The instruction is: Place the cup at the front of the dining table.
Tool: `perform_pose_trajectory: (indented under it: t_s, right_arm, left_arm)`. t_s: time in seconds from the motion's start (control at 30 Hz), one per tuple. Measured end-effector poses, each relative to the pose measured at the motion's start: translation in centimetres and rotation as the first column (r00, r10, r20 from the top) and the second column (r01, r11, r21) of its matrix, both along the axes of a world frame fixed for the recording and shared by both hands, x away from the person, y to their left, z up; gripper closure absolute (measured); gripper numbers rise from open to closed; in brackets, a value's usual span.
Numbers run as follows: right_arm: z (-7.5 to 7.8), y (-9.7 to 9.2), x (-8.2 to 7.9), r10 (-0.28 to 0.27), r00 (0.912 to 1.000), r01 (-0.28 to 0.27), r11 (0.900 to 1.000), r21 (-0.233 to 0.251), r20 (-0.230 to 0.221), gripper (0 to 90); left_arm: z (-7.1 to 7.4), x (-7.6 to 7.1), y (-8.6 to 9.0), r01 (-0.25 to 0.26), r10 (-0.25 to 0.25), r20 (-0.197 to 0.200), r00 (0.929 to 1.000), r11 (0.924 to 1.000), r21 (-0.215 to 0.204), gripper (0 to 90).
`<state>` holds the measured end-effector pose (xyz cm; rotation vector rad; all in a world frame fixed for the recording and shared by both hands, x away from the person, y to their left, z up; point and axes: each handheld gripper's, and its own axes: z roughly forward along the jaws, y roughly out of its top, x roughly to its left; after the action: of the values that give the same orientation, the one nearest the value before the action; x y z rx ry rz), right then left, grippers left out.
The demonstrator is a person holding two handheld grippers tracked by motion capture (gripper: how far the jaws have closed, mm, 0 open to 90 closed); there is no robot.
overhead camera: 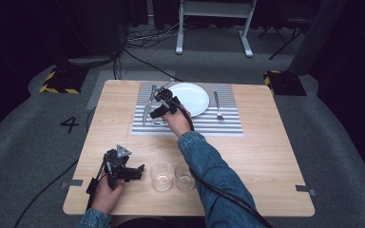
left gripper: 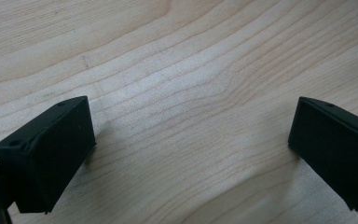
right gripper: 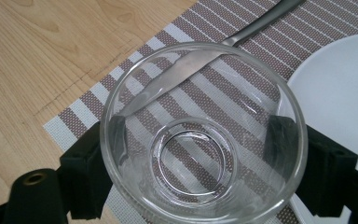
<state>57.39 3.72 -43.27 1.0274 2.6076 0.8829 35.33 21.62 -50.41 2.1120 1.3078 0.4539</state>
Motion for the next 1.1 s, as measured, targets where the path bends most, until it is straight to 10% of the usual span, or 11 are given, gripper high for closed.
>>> perform_pose_trajectory:
  t_s: [0.5, 1.1]
  right_arm:
    - [-0.5, -0.2, -0.7, 0.028, 0.9992, -0.027, 0.999, -0.036, 0.03, 17.8]
    - [3.3, -1.6, -3.3, 0.071, 0.9907, -0.069, 0.9975, -0.017, 0.116, 15.0]
  left_arm:
    - [0.0, 0.0, 0.0, -0.001, 0.001, -0.001, 1.0, 1.0, -0.004, 0.5]
    - [0.0, 0.0, 0.0, -0.002, 0.002, 0.004, 1.0, 1.0, 0.0, 0.5]
